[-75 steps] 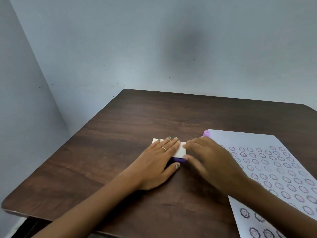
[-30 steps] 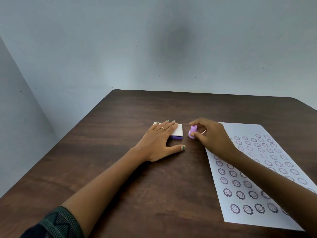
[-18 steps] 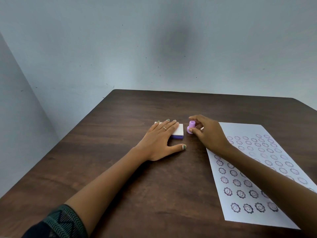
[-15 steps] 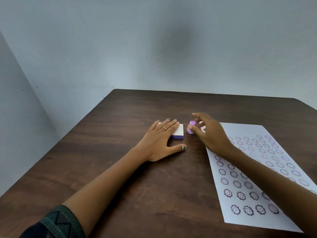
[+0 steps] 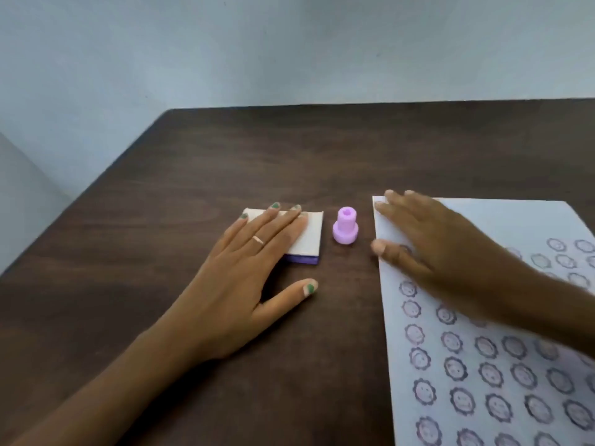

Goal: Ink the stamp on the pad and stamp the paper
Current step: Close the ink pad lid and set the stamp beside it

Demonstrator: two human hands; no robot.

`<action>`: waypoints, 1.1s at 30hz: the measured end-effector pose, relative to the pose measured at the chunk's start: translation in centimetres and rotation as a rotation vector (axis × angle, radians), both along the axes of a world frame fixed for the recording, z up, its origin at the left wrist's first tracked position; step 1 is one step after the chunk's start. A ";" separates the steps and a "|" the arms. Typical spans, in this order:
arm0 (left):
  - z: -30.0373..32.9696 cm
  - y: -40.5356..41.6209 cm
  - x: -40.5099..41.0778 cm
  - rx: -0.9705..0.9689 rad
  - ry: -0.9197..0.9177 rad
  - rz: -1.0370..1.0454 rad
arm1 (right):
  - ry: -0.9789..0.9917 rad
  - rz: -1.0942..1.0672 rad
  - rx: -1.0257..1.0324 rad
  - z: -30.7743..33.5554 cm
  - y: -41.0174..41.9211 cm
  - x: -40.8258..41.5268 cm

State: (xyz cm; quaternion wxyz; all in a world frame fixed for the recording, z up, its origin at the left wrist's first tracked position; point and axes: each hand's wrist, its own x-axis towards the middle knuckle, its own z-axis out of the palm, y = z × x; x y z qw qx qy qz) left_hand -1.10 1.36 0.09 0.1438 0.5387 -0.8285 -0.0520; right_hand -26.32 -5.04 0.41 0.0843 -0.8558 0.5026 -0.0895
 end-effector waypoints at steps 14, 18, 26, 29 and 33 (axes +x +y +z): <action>1.9 0.2 -1.1 0.138 -0.012 0.044 | 0.041 -0.024 0.096 1.1 1.4 0.4; 2.8 0.5 -1.3 0.188 -0.090 0.055 | 0.112 -0.043 0.130 1.9 1.8 0.4; 4.0 0.8 -2.0 0.212 -0.239 0.072 | 0.210 -0.041 0.156 2.6 2.0 0.4; 4.5 0.9 -2.1 0.201 -0.240 0.086 | 0.246 -0.053 0.145 2.7 2.2 0.5; 6.2 -0.5 -2.8 0.170 -0.211 0.103 | 0.251 -0.119 0.087 4.3 1.8 0.9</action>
